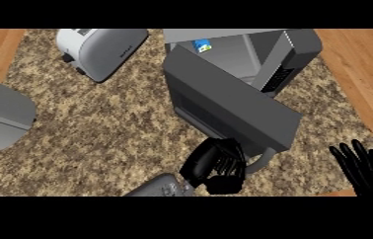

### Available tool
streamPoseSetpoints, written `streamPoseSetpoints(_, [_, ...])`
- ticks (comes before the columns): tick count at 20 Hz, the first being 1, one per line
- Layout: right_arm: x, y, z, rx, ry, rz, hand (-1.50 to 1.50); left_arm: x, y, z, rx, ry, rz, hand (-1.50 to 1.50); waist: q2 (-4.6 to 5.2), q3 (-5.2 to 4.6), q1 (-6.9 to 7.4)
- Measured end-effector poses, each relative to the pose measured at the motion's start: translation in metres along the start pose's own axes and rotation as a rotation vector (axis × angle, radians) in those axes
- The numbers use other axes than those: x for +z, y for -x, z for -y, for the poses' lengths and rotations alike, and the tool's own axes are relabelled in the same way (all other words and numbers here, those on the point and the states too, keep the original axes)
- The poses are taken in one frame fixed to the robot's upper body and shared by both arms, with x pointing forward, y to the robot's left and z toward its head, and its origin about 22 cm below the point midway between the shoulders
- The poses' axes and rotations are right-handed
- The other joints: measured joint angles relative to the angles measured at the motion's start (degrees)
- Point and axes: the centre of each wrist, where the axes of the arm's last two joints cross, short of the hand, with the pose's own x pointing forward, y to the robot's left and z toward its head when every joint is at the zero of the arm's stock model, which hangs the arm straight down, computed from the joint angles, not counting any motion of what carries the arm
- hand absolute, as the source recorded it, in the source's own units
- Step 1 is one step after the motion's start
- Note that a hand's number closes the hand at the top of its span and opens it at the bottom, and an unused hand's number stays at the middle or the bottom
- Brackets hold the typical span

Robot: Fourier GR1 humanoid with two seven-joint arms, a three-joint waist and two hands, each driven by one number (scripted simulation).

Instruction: Pick up the milk, place it into the microwave and close the microwave

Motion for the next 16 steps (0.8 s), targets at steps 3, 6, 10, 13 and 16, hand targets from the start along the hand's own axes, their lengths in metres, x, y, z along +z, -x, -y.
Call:
streamPoseSetpoints(3, [-0.005, -0.008, -0.003, -0.009, -0.025, 0.01, -1.5, -0.012, -0.009, -0.004, 0.016, -0.057, 0.021, 1.5, 0.21, -0.06, -1.03])
streamPoseSetpoints(6, [-0.01, -0.014, -0.004, -0.011, -0.041, 0.008, -1.5, -0.025, -0.019, -0.01, 0.016, -0.113, 0.044, 1.5, 0.44, -0.07, -1.95])
streamPoseSetpoints(10, [-0.014, -0.021, -0.007, -0.019, -0.045, 0.009, -1.5, -0.042, -0.027, -0.02, 0.008, -0.174, 0.056, 1.5, 0.78, -0.03, -2.9])
streamPoseSetpoints(13, [-0.017, -0.026, -0.01, -0.023, -0.054, 0.006, -1.5, -0.055, -0.033, -0.03, 0.007, -0.217, 0.062, 1.5, 1.01, 0.0, -3.55])
streamPoseSetpoints(16, [-0.02, -0.031, -0.01, -0.025, -0.054, 0.006, -1.5, -0.065, -0.038, -0.038, 0.017, -0.249, 0.061, 1.5, 1.3, 0.03, -4.14])
